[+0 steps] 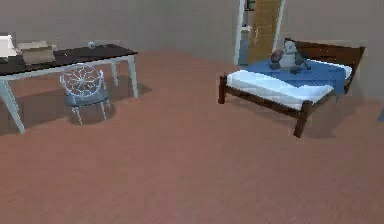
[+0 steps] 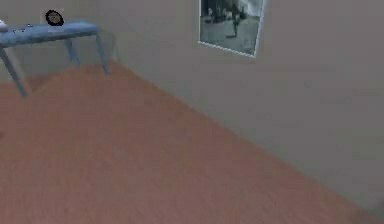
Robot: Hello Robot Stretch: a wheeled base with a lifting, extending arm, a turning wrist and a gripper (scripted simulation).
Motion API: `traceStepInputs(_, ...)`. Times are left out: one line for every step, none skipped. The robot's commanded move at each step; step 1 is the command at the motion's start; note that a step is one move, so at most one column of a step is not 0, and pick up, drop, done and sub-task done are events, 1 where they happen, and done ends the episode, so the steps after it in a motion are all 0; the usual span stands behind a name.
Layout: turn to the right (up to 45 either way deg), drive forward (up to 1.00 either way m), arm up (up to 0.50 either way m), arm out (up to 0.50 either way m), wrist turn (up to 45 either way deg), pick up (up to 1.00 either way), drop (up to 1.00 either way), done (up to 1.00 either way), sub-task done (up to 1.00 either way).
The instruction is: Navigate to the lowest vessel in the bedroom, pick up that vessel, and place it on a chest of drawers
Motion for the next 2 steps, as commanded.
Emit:
traceStepInputs(0.0,1.0,0.0,0.0,0.0,0.0,0.0,0.0,0.0)
traceStepInputs(0.0,1.0,0.0,0.0,0.0,0.0,0.0,0.0,0.0)
